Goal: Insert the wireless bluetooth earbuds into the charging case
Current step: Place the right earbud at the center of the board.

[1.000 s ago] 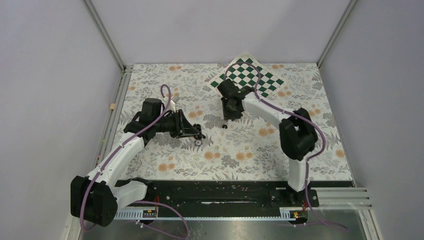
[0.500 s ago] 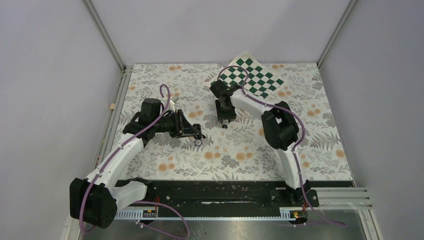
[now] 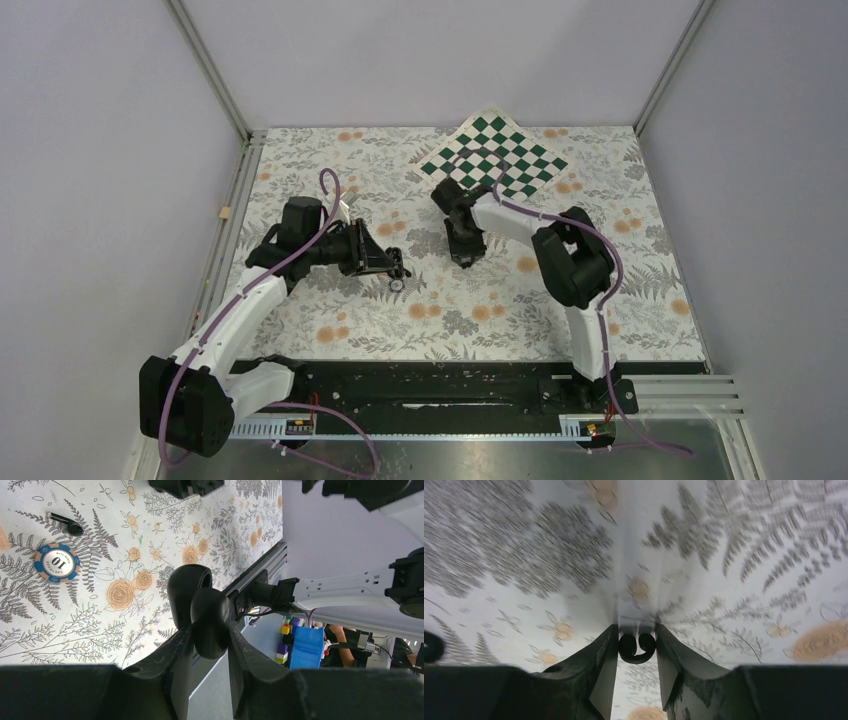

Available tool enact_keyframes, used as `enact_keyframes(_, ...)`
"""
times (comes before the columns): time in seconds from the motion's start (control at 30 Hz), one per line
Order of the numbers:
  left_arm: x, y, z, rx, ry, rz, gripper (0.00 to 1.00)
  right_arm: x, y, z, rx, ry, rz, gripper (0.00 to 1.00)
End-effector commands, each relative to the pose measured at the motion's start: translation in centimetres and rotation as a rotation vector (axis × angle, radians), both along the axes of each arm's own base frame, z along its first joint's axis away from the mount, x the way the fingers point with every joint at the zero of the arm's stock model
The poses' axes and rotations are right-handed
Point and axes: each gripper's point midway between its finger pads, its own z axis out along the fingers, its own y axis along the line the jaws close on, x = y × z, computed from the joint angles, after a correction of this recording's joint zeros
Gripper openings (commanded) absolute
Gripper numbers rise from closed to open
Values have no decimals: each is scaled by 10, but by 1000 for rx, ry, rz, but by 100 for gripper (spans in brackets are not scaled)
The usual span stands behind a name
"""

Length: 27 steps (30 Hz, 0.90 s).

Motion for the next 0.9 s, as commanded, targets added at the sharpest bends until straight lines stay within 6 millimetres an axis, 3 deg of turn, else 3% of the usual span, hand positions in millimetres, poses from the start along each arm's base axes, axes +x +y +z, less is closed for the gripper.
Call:
enact_keyframes(0.0,9,-3,15,-29,-63,-4,0,-31,-35,-2,-63,17,-26,39)
enact_keyframes(0.17,9,-4,14,-35,-59,-10,0,-75,-56,-16,-30,62,-68,38)
enact_keyframes(0.33,9,-6,13,-48,-49,-18,0,-100,-61,-21,30,87,-111,39)
enact_keyframes(0.47,11,-7,15,-53,-52,-21,0,-103,-58,-15,59,84,-116,42)
enact_keyframes(0.87,8,-6,16,-54,-61,-16,0,-82,-55,26,62,-11,-93,52)
